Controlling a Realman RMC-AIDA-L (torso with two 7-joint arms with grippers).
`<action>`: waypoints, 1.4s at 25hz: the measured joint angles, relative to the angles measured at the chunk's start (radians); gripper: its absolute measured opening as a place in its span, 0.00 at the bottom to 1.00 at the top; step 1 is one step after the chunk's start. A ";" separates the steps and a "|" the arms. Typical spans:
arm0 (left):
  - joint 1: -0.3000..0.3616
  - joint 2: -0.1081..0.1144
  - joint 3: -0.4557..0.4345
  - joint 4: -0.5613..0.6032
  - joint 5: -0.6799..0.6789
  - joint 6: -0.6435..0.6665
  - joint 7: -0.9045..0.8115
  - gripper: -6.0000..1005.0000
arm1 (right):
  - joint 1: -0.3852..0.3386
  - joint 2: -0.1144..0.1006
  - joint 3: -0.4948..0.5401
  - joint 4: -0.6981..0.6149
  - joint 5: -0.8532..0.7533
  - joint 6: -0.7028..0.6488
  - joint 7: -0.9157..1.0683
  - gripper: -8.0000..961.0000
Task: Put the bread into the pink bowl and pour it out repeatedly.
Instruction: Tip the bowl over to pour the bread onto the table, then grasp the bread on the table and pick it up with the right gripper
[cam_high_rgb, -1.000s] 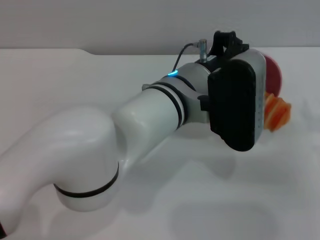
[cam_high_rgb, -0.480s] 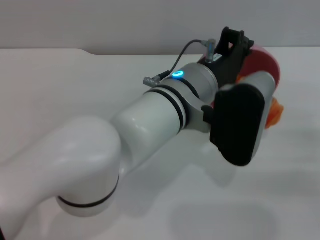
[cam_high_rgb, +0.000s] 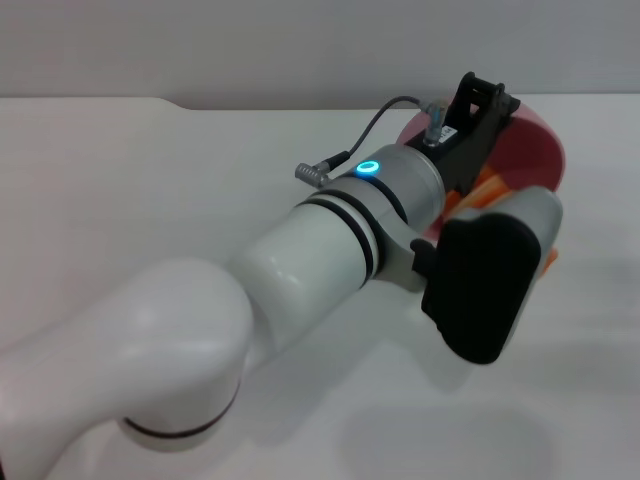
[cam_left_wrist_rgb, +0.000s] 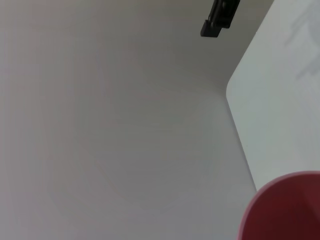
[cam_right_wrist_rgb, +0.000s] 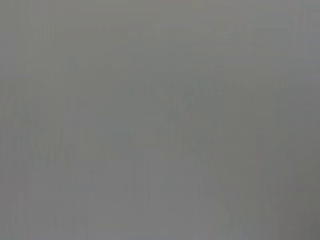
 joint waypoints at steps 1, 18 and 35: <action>0.003 0.000 0.006 0.000 0.014 -0.001 -0.001 0.04 | 0.001 0.000 0.000 0.000 0.000 0.000 0.000 0.84; 0.026 0.000 0.067 0.001 0.244 -0.030 0.008 0.04 | 0.006 -0.002 -0.003 0.001 -0.003 0.003 -0.002 0.84; -0.014 0.000 -0.079 0.059 0.122 -0.155 -0.460 0.04 | 0.021 -0.002 -0.030 0.003 -0.001 0.028 0.000 0.84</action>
